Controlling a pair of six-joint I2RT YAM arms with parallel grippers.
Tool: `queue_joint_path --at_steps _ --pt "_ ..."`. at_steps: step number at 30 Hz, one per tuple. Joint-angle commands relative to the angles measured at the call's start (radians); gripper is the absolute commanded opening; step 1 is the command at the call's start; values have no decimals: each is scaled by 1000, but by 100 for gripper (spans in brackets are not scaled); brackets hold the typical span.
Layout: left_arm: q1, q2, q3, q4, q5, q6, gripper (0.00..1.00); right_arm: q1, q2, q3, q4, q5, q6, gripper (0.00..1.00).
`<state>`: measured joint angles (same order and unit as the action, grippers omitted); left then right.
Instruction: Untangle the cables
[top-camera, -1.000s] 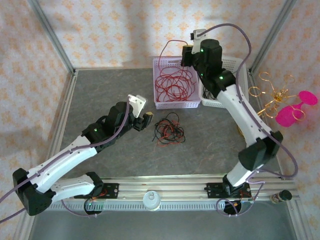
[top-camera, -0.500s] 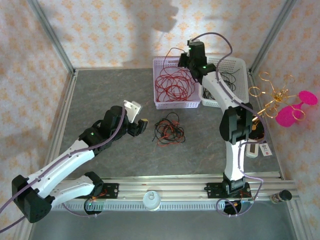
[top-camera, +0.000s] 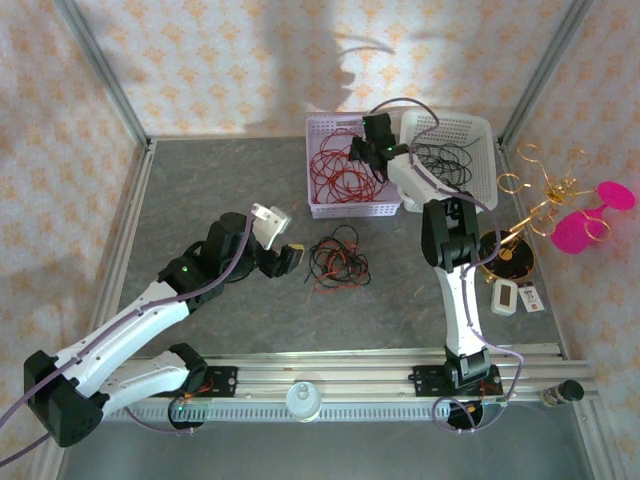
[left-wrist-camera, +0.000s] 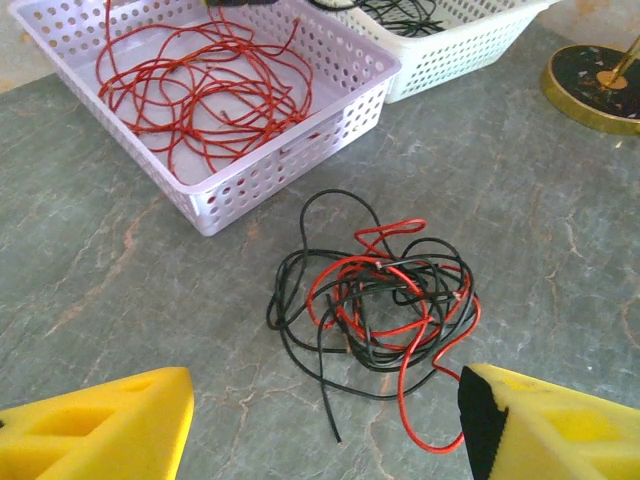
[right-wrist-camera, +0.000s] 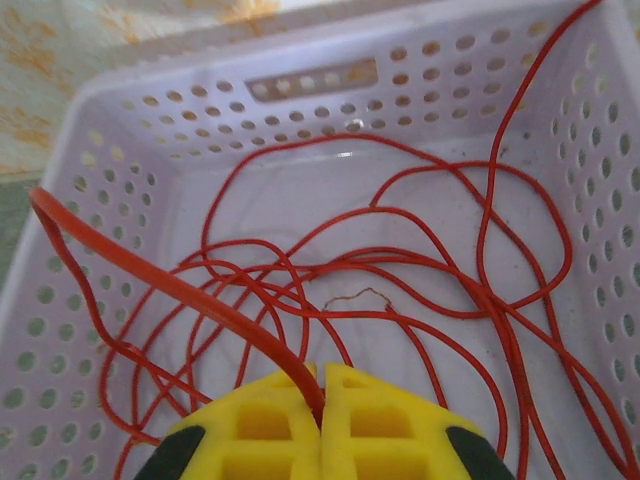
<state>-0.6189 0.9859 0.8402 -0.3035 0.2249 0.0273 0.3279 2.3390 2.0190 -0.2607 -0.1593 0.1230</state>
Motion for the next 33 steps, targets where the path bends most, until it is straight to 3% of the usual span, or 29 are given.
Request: queue_joint_path --at_steps 1,9,12,17,20,24,33 --pt "8 0 -19 43 28 0 73 -5 56 41 22 30 -17 0" --pt "18 17 -17 39 5 3 74 -11 182 130 26 60 -60 0" --pt "19 25 -19 40 10 3 74 -12 211 177 7 76 -79 9" --pt "22 48 -14 35 16 5 74 -12 167 178 5 72 -87 33" --pt "25 53 -13 35 15 6 74 -12 104 147 10 68 -96 43" --pt "27 59 -18 37 11 0 74 -10 -27 36 33 44 -87 49" --pt "27 80 -6 35 36 0 74 6 -467 -464 178 1 -59 56"
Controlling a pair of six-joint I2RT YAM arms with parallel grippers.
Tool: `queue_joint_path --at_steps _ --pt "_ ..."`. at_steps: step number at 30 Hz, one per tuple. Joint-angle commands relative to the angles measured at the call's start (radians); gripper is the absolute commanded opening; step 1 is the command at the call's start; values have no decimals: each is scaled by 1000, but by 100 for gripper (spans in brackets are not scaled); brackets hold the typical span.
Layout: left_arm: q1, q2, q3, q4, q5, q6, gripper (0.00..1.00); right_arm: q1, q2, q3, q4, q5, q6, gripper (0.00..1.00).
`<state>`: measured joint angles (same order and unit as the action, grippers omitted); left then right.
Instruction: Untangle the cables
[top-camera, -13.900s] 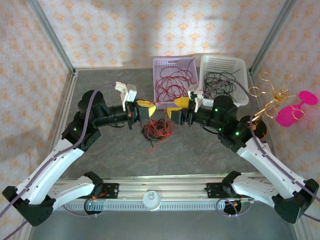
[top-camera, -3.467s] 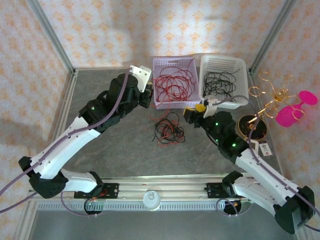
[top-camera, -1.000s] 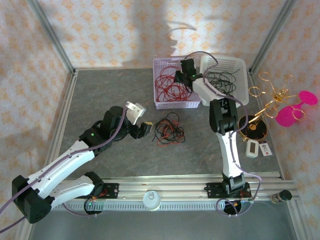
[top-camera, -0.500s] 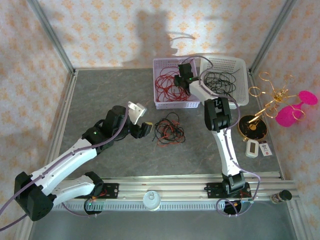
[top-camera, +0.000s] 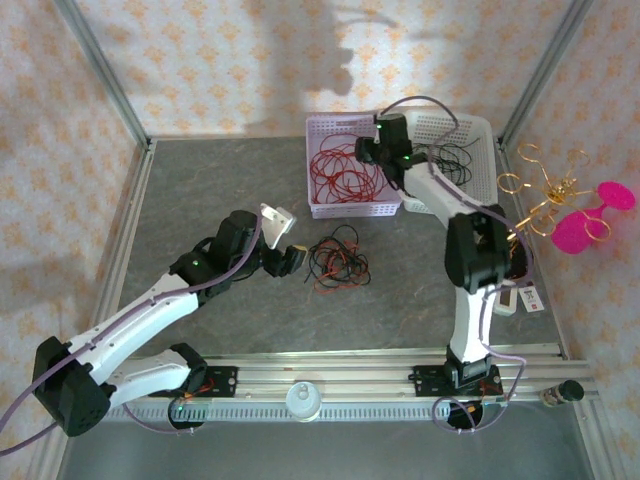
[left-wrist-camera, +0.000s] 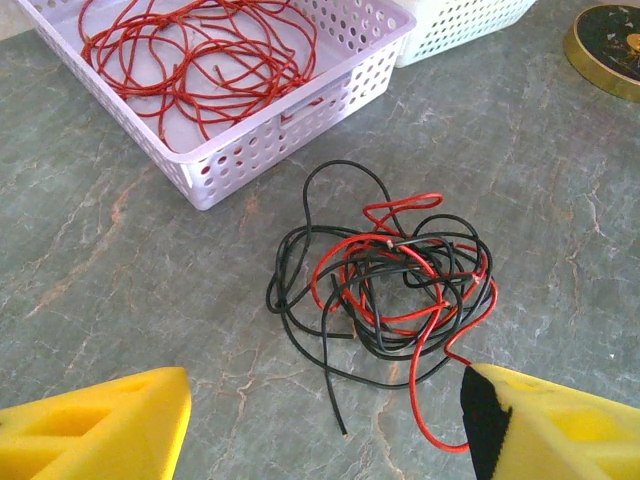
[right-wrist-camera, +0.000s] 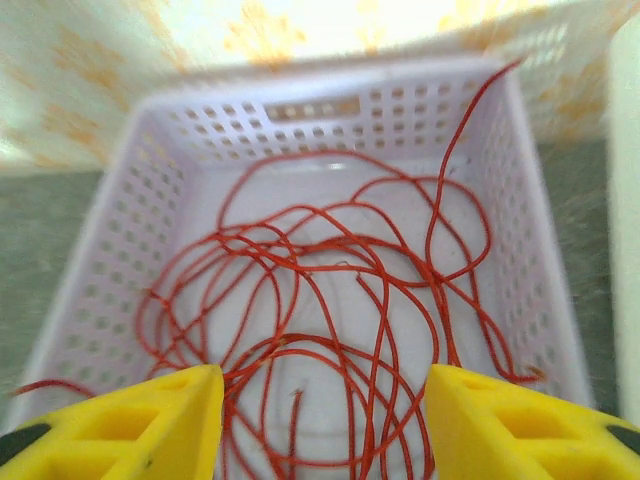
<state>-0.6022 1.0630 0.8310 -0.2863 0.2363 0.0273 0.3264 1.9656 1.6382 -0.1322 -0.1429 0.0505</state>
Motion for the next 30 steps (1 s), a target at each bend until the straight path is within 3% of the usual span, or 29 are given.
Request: queue_joint_path --at_steps 1,9,16,18,25,30 --pt "10 1 4 19 29 -1 74 8 -141 -139 49 -25 20 56" --pt "10 2 9 16 53 -4 76 37 -515 -611 70 -155 -8 57" --pt "11 19 8 31 81 -10 76 97 -828 -962 238 -318 -93 58" --pt "10 36 32 25 86 -26 77 99 -864 -1020 261 -376 -194 58" --pt "10 147 172 -3 96 -58 77 99 -973 -1169 434 -368 -388 67" --pt "10 158 104 53 133 -75 77 100 -905 -1178 417 -317 -483 66"
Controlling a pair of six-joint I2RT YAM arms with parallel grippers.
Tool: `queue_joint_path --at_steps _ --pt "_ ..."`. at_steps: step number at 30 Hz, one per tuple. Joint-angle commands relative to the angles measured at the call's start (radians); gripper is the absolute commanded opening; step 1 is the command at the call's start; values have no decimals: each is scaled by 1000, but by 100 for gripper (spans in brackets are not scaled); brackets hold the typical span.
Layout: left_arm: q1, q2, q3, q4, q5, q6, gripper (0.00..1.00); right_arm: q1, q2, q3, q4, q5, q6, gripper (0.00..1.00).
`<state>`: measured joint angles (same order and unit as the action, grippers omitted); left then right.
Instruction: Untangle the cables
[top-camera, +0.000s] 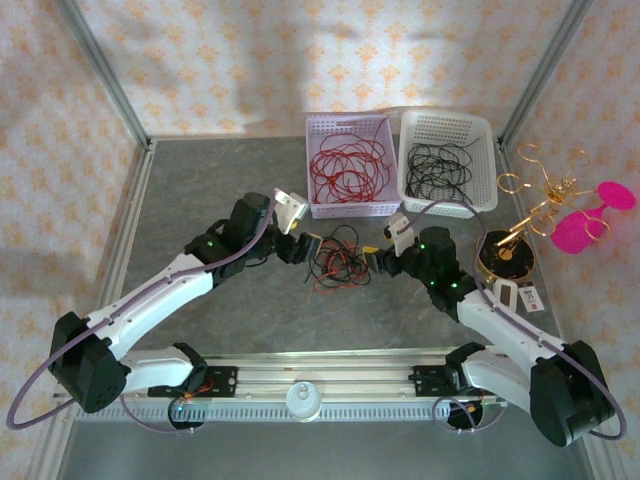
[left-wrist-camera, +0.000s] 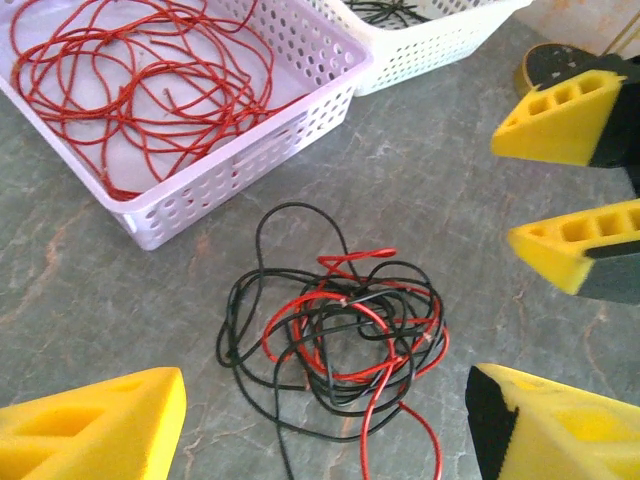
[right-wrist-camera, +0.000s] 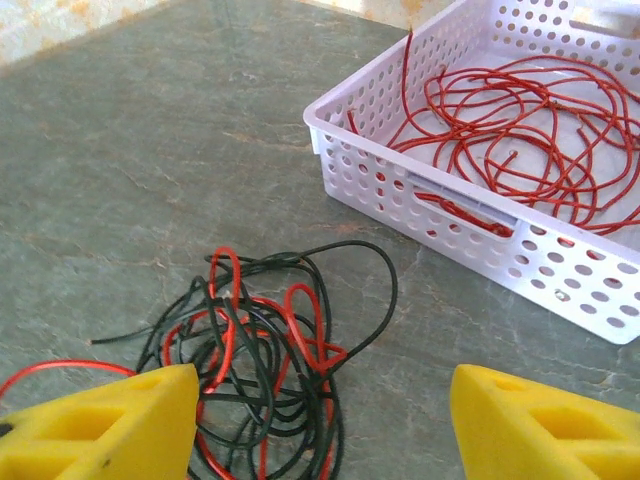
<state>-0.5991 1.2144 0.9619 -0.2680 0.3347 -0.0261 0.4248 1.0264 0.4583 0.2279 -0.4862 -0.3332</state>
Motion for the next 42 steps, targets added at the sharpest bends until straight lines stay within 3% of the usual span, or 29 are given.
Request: queue_joint_path --at_steps 1,9,14,21,26,31,39,42 --pt "8 7 -36 32 38 -16 77 1 61 13 47 18 -116 66" --pt "8 34 -74 44 61 2 76 2 212 119 -69 -68 -217 66" --pt "10 22 -73 30 37 13 76 2 239 160 -99 -68 -258 66" --pt "10 7 -75 27 41 12 76 2 339 240 -129 -146 -233 60" --pt "10 8 -73 25 64 14 76 2 339 242 -187 -209 -305 61" --pt "10 8 -67 18 69 18 77 2 434 393 -398 -211 -389 62" --pt "10 5 -69 16 64 22 77 5 511 444 -428 -235 -412 57" --pt "10 14 -65 9 73 23 77 24 571 476 -456 -151 -423 57"
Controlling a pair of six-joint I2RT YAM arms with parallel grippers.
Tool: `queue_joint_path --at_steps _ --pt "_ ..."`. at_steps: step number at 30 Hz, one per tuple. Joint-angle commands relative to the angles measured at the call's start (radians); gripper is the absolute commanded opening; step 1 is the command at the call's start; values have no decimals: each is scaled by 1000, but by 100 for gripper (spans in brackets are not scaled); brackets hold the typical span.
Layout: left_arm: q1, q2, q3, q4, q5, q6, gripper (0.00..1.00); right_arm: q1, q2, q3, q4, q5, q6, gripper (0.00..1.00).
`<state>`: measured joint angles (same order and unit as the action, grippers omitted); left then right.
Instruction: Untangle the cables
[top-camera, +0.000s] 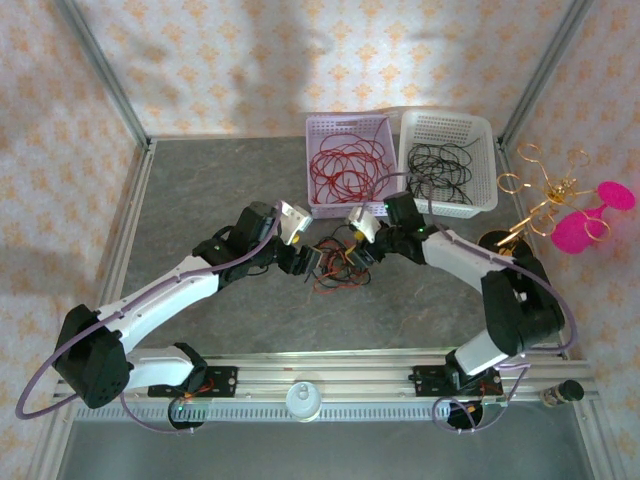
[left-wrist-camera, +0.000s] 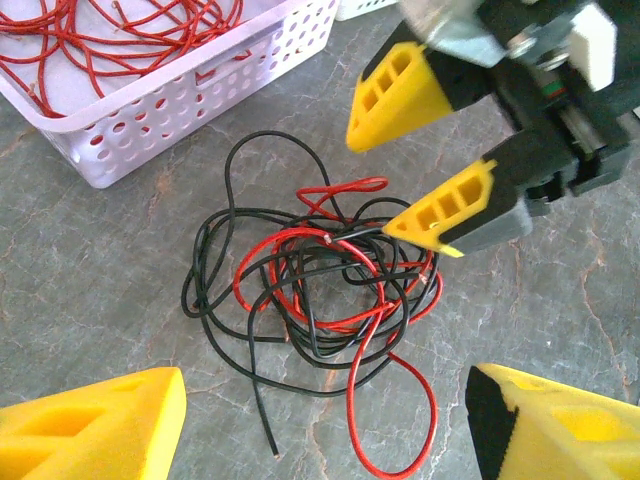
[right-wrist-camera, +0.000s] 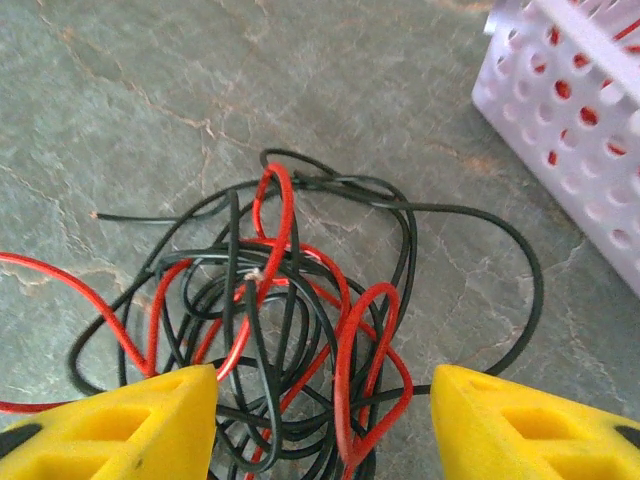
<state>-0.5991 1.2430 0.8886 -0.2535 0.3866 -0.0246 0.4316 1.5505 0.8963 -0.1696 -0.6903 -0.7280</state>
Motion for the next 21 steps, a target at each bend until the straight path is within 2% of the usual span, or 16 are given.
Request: queue_joint_path --at_steps 1,2,4,6,7,14,17,21 --pt "10 -14 8 -5 20 23 77 21 64 45 -66 79 -32 57" --pt "10 -13 8 -6 15 23 77 25 81 50 -59 109 -32 55" --pt "10 -14 8 -7 4 22 77 28 100 46 -20 175 -8 42" --pt "11 -16 4 -8 -6 23 77 36 93 47 11 221 14 15" --pt "10 -16 4 -7 -8 23 77 46 77 46 18 232 18 9" --pt "10 -16 10 -18 -20 25 77 129 -116 0 37 298 57 2" --pt "11 -22 11 -23 -28 26 77 189 -187 -11 3 355 85 2" --pt "11 -34 4 -15 -20 28 77 211 -261 -20 -35 364 120 3"
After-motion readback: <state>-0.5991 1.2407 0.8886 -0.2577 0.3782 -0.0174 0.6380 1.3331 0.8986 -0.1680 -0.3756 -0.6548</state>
